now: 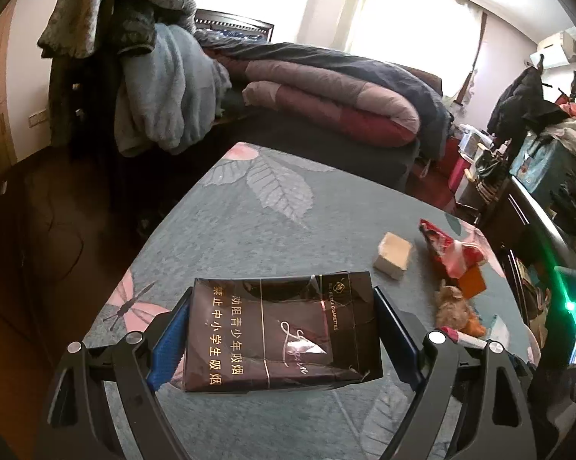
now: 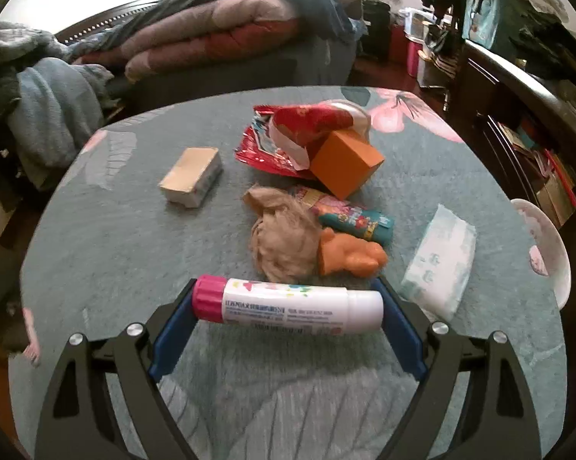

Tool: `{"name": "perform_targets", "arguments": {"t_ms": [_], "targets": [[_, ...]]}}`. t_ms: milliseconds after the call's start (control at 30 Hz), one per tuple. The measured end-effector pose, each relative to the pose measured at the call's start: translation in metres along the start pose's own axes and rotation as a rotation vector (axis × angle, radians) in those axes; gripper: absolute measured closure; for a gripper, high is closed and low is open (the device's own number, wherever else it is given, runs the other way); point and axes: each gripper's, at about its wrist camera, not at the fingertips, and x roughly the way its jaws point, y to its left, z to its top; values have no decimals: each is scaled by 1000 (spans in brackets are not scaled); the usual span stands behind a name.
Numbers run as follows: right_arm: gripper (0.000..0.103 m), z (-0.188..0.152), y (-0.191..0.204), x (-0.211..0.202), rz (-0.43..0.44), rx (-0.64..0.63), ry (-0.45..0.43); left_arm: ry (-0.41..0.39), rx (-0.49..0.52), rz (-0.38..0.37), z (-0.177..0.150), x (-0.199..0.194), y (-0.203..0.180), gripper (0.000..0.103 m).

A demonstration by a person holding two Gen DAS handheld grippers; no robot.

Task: Collect trash
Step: 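Grasp the pink-capped white tube with the right tool, then carry the pack with the left tool while the right tool carries the tube, release both into the bin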

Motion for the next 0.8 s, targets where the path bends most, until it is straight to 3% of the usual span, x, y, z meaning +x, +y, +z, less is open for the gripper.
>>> {"name": "perform_targets", "arguments": {"t_ms": [167, 533, 800], "targets": [[15, -6, -33, -31, 13, 19, -44, -31, 39, -31, 2, -16, -23, 15], [15, -19, -148, -81, -23, 135, -117, -8, 138, -250, -5, -25, -112, 15], [15, -31, -243, -89, -131, 253, -149, 37, 301, -422, -11, -15, -219, 15]]}}
